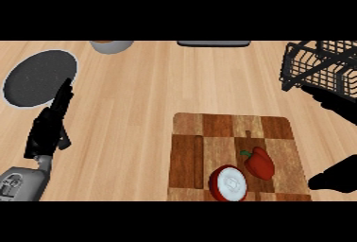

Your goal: Pick the bell pepper from the cutting board and place it in the tiered basket

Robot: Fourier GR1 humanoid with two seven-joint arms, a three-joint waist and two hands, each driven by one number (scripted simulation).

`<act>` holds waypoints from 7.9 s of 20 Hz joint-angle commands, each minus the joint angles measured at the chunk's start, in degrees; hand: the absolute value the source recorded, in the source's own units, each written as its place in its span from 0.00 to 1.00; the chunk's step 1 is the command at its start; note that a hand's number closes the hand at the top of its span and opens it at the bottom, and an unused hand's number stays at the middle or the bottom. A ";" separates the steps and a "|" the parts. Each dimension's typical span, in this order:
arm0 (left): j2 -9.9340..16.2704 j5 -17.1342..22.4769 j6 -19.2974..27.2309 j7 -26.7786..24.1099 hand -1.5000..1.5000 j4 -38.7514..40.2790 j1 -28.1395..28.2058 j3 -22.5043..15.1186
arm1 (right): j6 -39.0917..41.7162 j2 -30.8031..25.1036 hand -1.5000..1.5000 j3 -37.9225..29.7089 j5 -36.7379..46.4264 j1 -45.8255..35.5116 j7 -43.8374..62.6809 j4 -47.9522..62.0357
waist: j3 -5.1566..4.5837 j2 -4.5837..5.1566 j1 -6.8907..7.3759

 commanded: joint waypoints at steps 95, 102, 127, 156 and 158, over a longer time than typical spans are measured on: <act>-11.62 -13.59 -11.17 0.88 0.50 -2.99 0.47 11.62 | -24.35 48.02 1.00 -1.84 73.02 -33.22 8.91 38.33 | 0.04 0.33 1.83; -11.19 -13.37 -11.24 6.54 0.50 -3.76 -3.05 12.64 | -21.96 42.27 1.00 -7.50 77.93 -46.53 9.81 43.02 | 0.09 0.00 0.12; -11.89 -14.60 -11.65 2.25 0.50 -2.63 -0.06 13.52 | -12.45 18.61 1.00 -11.36 83.50 -54.35 -10.38 72.00 | 0.06 0.39 0.22; -13.35 -15.64 -11.59 -1.26 0.50 -1.81 2.39 14.15 | -24.21 13.72 0.00 -33.12 64.24 -46.93 -33.16 88.85 | 0.15 0.48 0.29; -13.89 -16.14 -11.08 1.84 0.50 -5.38 2.28 13.28 | -26.51 14.58 0.00 -34.52 62.43 -46.46 -34.16 86.86 | 0.18 0.14 0.08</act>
